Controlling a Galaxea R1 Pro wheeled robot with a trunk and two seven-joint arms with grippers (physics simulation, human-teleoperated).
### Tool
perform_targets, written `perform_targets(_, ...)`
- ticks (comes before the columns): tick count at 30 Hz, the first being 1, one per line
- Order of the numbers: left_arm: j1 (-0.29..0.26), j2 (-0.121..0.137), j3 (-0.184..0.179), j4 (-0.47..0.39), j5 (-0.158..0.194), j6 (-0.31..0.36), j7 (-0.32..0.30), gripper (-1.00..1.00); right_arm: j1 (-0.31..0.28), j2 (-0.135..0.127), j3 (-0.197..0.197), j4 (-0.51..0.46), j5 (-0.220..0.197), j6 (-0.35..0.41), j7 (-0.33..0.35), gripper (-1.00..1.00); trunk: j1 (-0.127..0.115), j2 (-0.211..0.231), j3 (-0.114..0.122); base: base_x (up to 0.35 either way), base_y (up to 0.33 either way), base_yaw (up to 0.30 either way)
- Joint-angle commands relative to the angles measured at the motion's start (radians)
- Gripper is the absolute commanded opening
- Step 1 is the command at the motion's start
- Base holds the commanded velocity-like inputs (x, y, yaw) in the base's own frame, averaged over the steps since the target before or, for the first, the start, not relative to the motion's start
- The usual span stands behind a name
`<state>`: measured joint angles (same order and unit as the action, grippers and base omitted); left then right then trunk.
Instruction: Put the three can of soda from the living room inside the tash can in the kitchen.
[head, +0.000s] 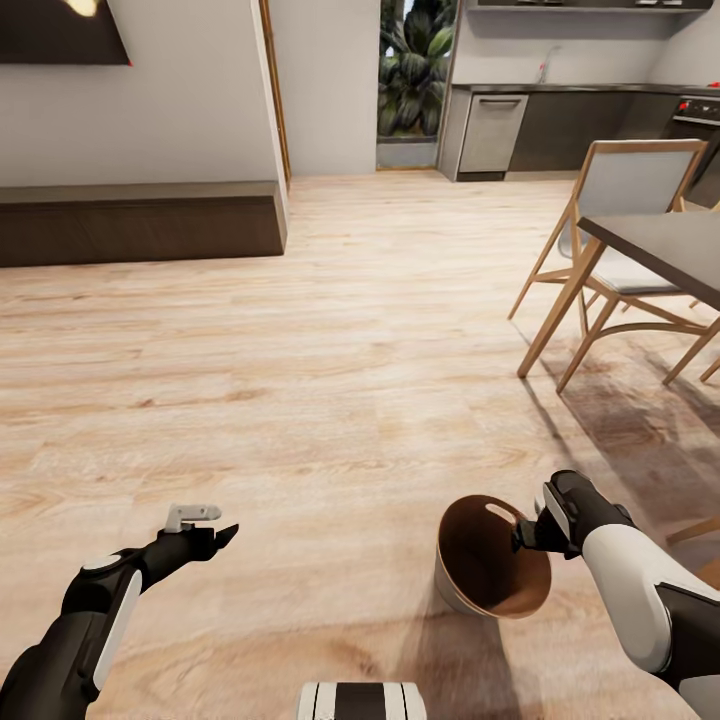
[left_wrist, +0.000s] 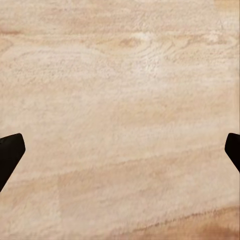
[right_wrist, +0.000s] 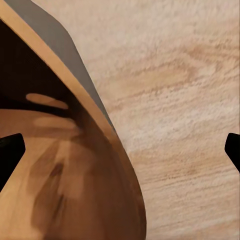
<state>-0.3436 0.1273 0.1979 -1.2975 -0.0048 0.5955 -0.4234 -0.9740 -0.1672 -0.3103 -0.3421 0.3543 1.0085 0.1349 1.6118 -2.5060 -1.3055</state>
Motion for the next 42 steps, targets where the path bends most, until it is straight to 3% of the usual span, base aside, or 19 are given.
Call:
perform_targets(1, 0.000, 0.000, 0.000, 0.000, 0.000, 0.000, 0.000, 1.00, 0.000, 0.000, 0.000, 0.000, 0.000, 0.000, 0.000, 1.00, 0.000, 0.000, -0.004, 0.000, 0.000, 0.000)
perform_targets(6, 0.000, 0.000, 0.000, 0.000, 0.000, 0.001, 0.000, 1.00, 0.000, 0.002, 0.000, 0.000, 0.000, -0.001, 0.000, 1.00, 0.002, -0.001, -0.020, 0.000, 0.000, 0.000)
perform_targets(22, 0.000, 0.000, 0.000, -0.003, 0.000, 0.000, 0.000, 1.00, 0.000, 0.003, -0.001, 0.000, 0.000, -0.002, 0.000, 1.00, 0.002, -0.001, -0.023, 0.000, 0.000, 0.000)
perform_targets(23, 0.000, 0.000, 0.000, -0.003, 0.000, 0.000, 0.000, 1.00, 0.000, 0.003, -0.001, 0.000, 0.000, -0.003, 0.000, -1.00, 0.002, -0.001, -0.023, 0.000, 0.000, 0.000)
perform_targets(42, 0.000, 0.000, 0.000, -0.005, 0.000, 0.000, 0.001, 1.00, 0.001, 0.004, -0.013, -0.001, -0.009, -0.008, 0.007, -1.00, 0.002, -0.001, -0.023, 0.000, 0.000, 0.000)
